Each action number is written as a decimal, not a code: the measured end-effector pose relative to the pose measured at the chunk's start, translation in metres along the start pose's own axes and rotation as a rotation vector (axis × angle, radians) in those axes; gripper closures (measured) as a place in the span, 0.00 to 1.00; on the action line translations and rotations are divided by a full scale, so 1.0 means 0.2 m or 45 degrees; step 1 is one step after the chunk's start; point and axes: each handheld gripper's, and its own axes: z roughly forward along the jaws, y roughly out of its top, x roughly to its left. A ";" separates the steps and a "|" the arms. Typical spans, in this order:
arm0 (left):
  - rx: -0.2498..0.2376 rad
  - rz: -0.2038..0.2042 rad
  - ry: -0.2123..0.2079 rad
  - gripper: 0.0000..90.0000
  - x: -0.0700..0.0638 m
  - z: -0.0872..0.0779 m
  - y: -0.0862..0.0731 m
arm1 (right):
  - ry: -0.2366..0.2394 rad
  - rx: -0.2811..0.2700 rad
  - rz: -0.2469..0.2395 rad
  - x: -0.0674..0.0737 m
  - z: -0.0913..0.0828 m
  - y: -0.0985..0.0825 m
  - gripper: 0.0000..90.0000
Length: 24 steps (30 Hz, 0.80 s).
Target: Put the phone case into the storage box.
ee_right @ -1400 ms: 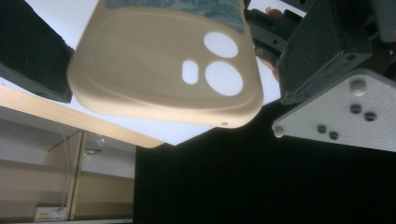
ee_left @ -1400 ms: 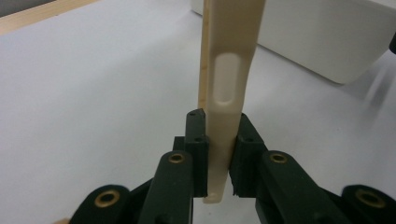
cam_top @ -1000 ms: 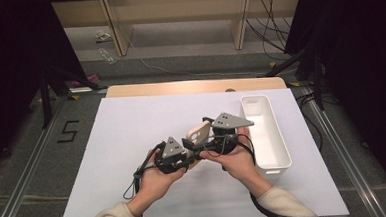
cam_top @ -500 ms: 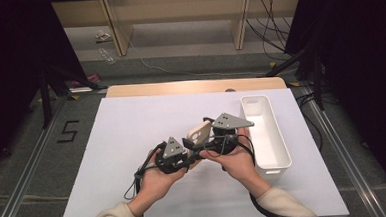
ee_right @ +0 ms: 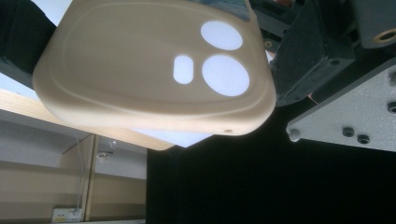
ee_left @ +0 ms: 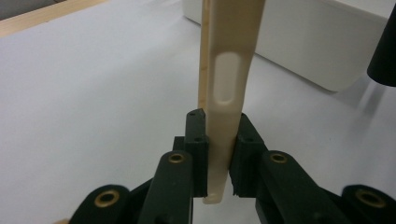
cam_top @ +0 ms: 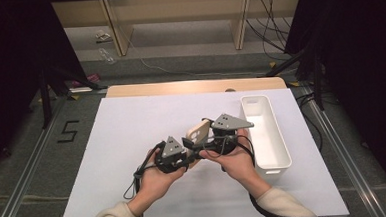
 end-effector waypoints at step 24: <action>-0.009 -0.014 -0.007 0.88 0.01 0.00 -0.01 | 0.000 -0.004 -0.005 -0.01 -0.01 0.00 0.14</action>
